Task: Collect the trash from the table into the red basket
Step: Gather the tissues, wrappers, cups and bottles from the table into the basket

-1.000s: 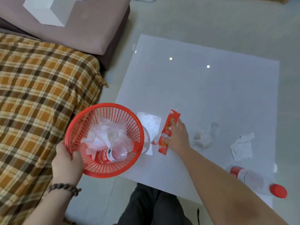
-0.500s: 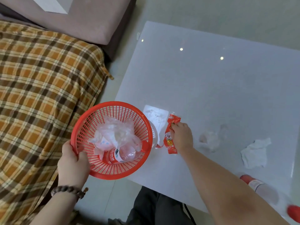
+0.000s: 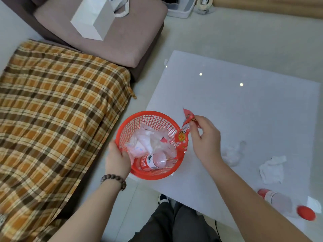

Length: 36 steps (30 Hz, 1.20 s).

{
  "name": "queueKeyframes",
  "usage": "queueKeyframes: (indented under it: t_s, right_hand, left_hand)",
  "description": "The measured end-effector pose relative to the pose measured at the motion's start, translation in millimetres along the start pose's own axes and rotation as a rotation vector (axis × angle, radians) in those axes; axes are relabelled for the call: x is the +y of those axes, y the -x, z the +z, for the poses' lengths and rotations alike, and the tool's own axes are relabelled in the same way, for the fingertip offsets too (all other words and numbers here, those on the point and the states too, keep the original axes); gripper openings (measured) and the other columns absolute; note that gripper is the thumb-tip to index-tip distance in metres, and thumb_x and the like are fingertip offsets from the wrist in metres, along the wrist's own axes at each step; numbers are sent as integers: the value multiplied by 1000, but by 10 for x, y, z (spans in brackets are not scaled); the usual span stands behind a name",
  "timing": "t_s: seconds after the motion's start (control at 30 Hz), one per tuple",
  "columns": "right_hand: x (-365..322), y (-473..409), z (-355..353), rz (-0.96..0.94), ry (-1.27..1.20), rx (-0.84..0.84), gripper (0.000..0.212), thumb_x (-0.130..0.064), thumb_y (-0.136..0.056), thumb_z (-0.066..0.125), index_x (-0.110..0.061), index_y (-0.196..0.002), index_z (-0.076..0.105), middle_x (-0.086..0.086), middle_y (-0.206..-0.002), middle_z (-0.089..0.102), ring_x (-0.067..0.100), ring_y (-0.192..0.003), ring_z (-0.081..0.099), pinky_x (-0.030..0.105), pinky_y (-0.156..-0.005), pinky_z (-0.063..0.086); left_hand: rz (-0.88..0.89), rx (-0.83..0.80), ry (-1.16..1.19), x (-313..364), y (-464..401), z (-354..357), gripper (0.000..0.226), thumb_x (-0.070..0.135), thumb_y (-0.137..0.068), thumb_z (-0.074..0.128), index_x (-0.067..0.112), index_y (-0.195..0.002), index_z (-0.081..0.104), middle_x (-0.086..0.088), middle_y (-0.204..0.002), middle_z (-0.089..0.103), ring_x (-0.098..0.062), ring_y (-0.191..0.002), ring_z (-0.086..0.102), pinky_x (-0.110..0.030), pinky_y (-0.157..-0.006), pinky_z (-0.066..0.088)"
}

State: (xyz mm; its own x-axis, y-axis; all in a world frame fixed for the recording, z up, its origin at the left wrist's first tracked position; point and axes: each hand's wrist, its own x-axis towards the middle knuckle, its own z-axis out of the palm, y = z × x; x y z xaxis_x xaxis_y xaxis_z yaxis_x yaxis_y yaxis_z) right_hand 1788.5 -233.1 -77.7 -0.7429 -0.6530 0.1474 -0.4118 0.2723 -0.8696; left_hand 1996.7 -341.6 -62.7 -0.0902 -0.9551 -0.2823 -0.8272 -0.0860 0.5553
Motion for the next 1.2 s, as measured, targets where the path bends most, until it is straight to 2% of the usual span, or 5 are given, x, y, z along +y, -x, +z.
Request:
queueKeyframes:
  t_s: [0.23,0.47,0.83,1.03,1.2]
  right_hand:
    - [-594,240,441,-233,207,-510,20,-19,-90,53,-15,-102,68,4,-107,67,22,-103,54,42,-95,41]
    - [-627,432,731,-246,524,-759,46,-28,-90,57,-22,-135,47,0,-137,51,21,-128,40,41,-109,33]
    - [-541,783,206,-58,328,-444,47,-29,-89,57,-23,-135,46,-2,-140,45,17,-131,36,35,-107,35]
    - [148,868,-268,216,338,-155,41,-31,-90,57,-19,-129,51,4,-132,48,19,-125,40,31,-102,36]
    - [997,839,-463,473,462,-188,51,-30,-88,60,-19,-135,45,11,-146,35,28,-135,30,40,-108,33]
  left_hand:
    - [135,-102,84,91,207,-151,38,4,-88,41,10,-125,41,-5,-89,58,-24,-71,57,-30,-62,44]
    - [234,-108,116,34,304,-293,38,9,-90,43,13,-127,42,-3,-94,61,-25,-77,63,-40,-67,54]
    - [234,-158,92,-86,72,-125,32,8,-87,44,12,-119,46,-3,-90,59,-19,-67,54,-24,-52,38]
    - [197,-163,15,-82,-2,137,34,4,-84,40,12,-118,41,-10,-88,61,-26,-64,57,-32,-54,46]
    - [178,-182,-42,-8,77,326,38,9,-87,41,14,-124,37,-8,-88,59,-30,-69,60,-41,-61,53]
